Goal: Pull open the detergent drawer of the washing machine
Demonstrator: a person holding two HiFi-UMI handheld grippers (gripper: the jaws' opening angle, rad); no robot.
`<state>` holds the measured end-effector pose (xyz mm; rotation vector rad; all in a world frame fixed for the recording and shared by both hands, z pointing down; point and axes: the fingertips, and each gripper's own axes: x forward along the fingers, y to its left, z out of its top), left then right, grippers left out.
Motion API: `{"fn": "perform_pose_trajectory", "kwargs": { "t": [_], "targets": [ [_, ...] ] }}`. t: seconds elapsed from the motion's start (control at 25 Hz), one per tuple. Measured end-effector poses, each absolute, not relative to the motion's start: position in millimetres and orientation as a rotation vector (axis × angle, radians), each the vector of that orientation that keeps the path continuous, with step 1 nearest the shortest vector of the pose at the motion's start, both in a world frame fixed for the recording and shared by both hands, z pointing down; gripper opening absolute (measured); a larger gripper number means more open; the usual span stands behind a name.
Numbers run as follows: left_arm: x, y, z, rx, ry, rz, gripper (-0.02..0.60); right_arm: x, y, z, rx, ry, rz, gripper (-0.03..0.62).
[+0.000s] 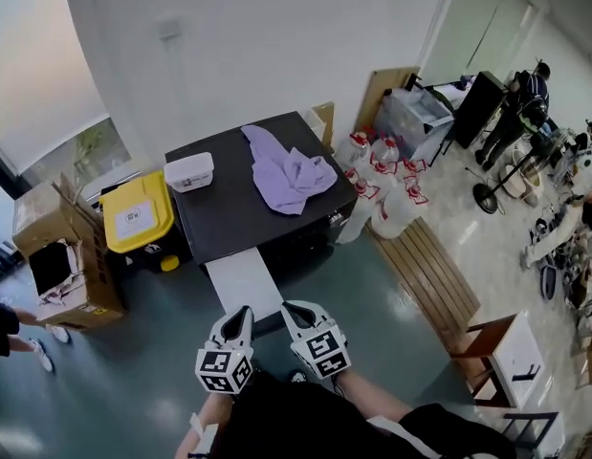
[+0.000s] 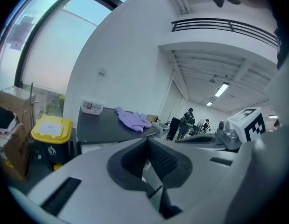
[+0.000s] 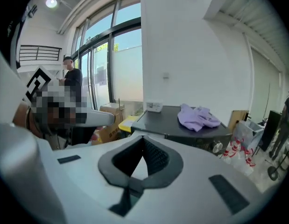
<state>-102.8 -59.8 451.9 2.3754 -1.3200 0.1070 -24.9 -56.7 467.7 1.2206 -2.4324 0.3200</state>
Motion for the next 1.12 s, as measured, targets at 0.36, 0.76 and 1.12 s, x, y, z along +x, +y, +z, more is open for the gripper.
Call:
{"fn": "perform_pose_trajectory", "kwargs": {
  "t": [0.36,0.76,1.12],
  "targets": [
    [-119.5,-87.7,340.0,2.546,-1.505,0.002,0.021,-20.0,-75.6,349.8,1.402,-2.555,0.124,0.009],
    [-113.7,-59.2,263.6,2.630,-1.596,-0.128,0.021,-17.2,-66.7,279.8,1.476,-2.624,-0.002,0.009],
    [-125.0,-48.5,263.2,2.598,-1.693,-0.096,0.021,-6.0,-58.8,273.5,1.487,-2.621,-0.042,0.009]
  ]
}}
